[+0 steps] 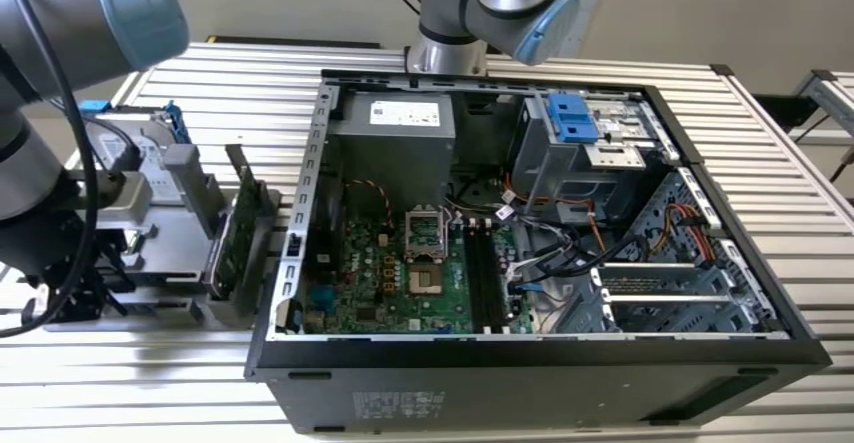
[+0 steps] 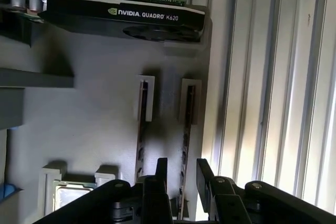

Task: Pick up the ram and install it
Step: 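Pick up the ram and move it above insertion slot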

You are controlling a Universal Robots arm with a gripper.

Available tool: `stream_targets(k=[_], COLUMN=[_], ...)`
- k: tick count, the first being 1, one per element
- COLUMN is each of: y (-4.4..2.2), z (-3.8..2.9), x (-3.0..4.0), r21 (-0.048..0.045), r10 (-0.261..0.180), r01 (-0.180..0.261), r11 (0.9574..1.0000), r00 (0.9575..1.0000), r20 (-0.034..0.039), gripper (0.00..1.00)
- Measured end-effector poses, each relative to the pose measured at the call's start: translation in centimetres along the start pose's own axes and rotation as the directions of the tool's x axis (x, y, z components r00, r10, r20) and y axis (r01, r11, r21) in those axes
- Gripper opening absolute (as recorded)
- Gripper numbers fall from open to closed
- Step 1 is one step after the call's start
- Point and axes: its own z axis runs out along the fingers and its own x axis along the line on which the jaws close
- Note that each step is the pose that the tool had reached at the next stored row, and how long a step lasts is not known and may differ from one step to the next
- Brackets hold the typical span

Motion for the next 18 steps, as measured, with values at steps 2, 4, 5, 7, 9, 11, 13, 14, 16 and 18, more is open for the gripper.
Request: stream_targets(k=[2,4,5,7,9,11,13,14,16,18], y=[0.00,-0.01,-0.01,-0.01,-0.01,-0.02,-0.02,-0.02,-0.02,-0.02], z=[0.19,0.33,0.39,0.50,0.61,0.72,0.82,0.88,0.97,1.05], x=[0.00,0.00,0.00,-0.02,-0.05,-0.07,-0.10,-0.11,-0.12,-0.13], r21=[0.0008,0.0010,0.0010,0.0010,0.0010,0.0011,0.0012,0.0013,0.0013,0.0013], r10=[0.000,-0.001,-0.001,-0.001,-0.001,-0.001,-0.001,-0.001,-0.001,-0.001], r01=[0.000,0.001,0.001,0.001,0.001,0.001,0.001,0.001,0.001,0.001], r11=[1.0000,1.0000,1.0000,1.0000,1.0000,1.0000,1.0000,1.0000,1.0000,1.0000], r00=[1.0000,1.0000,1.0000,1.0000,1.0000,1.0000,1.0000,1.0000,1.0000,1.0000], r20=[0.0002,0.0002,0.0002,0.0003,0.0001,0.0001,0.0002,0.0002,0.0002,0.0002], gripper=[1.00,1.00,1.00,1.00,1.00,1.00,1.00,1.00,1.00,1.00])
